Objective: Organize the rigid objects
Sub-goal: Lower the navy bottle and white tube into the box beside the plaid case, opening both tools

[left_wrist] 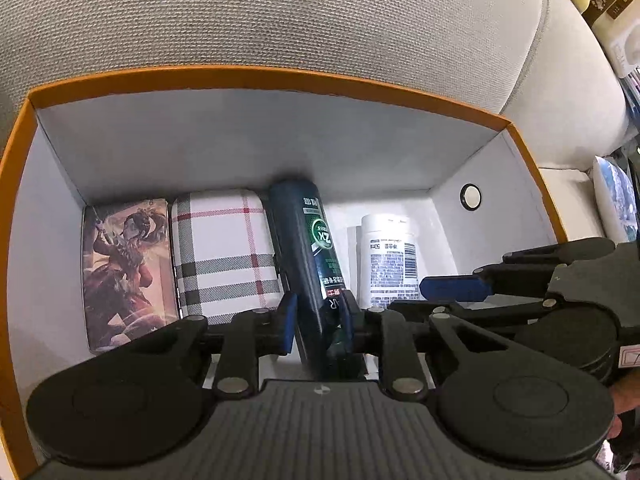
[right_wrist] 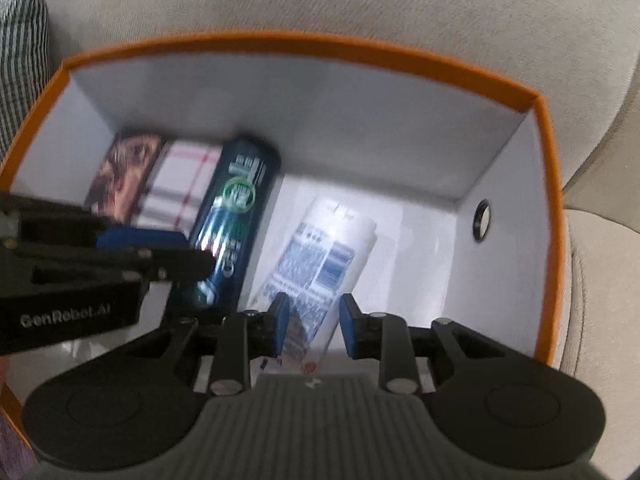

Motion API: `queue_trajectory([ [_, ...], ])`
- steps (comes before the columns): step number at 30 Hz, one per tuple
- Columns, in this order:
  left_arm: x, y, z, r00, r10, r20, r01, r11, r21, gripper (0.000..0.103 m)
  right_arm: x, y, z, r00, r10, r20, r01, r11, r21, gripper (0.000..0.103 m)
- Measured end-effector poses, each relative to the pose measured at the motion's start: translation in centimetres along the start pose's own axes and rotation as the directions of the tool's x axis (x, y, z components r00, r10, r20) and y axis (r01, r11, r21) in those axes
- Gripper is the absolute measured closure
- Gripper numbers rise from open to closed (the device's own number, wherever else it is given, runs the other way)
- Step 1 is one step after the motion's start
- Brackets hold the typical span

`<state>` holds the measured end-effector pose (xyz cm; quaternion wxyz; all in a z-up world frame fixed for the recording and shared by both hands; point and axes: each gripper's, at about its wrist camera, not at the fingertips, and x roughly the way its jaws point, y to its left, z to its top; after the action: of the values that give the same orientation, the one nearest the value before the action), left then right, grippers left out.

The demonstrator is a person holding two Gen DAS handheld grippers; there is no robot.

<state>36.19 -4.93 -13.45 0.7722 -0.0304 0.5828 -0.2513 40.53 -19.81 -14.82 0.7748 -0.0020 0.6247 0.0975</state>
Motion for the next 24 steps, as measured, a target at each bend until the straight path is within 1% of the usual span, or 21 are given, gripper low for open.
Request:
queue_trajectory([
  [3,-0.1,0.4,0.3,1.000,-0.013,-0.004,0.013,1.000,0.006,0.078,0.5,0.0,0.4,1.000,0.008,-0.020,-0.008,1.000,-0.019,0.071],
  [6,0.0,0.5,0.4,1.000,-0.030,0.001,0.030,1.000,0.001,0.079,1.0,-0.1,1.2,0.999,0.036,-0.037,-0.036,0.999,-0.007,0.067],
  [10,0.3,0.5,0.8,0.999,-0.036,0.009,0.036,0.999,0.001,0.081,1.4,0.0,2.1,0.999,0.051,-0.010,-0.052,0.996,-0.078,0.068],
  [12,0.3,0.7,0.9,0.999,-0.042,0.007,0.043,0.999,-0.020,0.081,1.4,-0.2,2.5,0.998,0.059,-0.011,-0.060,0.995,-0.080,0.068],
  [14,0.2,1.1,1.0,0.999,-0.049,0.005,0.049,0.997,-0.061,0.081,1.4,-0.3,2.7,0.998,0.061,-0.008,-0.062,0.994,-0.090,0.068],
  [17,-0.1,1.0,0.1,0.999,-0.051,0.002,0.051,0.990,-0.135,0.081,1.3,0.0,2.6,0.998,0.065,0.023,-0.060,0.986,-0.156,0.068],
  [21,-0.6,-0.3,-1.4,0.999,-0.035,0.024,0.039,0.985,-0.166,0.083,0.8,0.6,2.5,0.997,0.070,0.033,-0.060,0.971,-0.233,0.068],
  [24,-0.7,-1.2,-1.5,0.999,-0.028,0.027,0.032,0.985,-0.170,0.083,0.8,0.9,2.6,0.998,0.052,0.026,-0.044,0.970,-0.239,0.068],
])
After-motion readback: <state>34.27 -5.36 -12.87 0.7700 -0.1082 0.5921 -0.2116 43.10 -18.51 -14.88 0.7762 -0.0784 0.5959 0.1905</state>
